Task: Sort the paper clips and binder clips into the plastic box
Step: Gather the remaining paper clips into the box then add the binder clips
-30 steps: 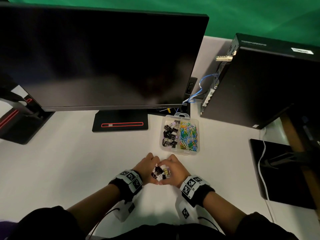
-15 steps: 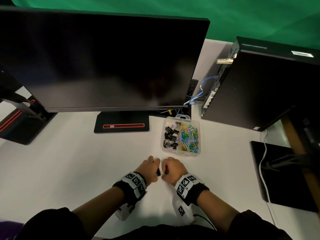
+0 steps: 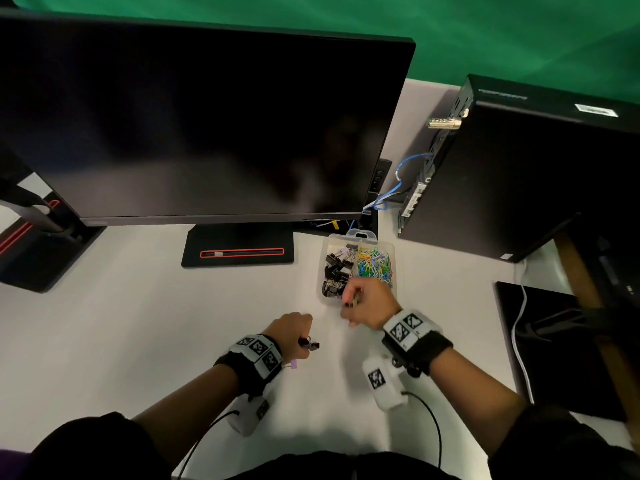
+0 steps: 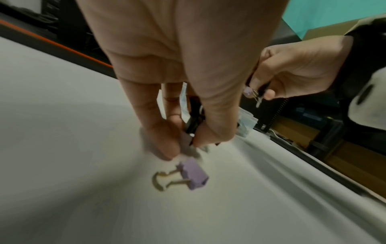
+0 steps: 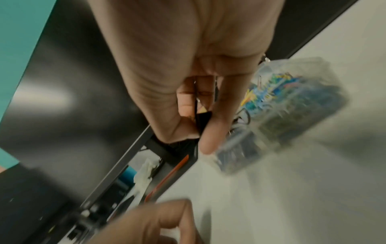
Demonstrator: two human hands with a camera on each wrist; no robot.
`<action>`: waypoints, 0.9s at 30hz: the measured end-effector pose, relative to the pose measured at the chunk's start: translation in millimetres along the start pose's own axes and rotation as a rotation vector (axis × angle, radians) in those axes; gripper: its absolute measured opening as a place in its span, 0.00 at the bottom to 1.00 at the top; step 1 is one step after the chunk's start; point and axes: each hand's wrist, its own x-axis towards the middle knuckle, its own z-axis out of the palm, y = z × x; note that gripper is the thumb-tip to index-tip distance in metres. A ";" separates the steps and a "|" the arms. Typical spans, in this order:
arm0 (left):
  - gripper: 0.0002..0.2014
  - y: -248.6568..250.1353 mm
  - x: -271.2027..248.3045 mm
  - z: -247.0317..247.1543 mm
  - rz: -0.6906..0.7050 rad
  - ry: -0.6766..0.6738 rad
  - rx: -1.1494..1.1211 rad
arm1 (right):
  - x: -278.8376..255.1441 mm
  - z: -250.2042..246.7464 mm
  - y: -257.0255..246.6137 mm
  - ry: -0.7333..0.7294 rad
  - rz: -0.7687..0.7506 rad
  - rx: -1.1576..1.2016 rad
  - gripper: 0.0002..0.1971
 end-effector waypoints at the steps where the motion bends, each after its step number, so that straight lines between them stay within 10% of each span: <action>1: 0.20 -1.2 1.2 -0.9 0.002 0.005 -0.026 | 8.4 -5.6 -4.3 0.055 0.003 0.021 0.11; 18: 0.12 46.8 48.4 -81.2 -0.010 0.264 -0.360 | 20.9 -18.5 42.4 0.319 0.013 0.226 0.10; 27: 0.15 48.3 75.2 -70.0 -0.100 0.349 -0.531 | -16.9 17.5 49.9 0.078 -0.114 -0.010 0.07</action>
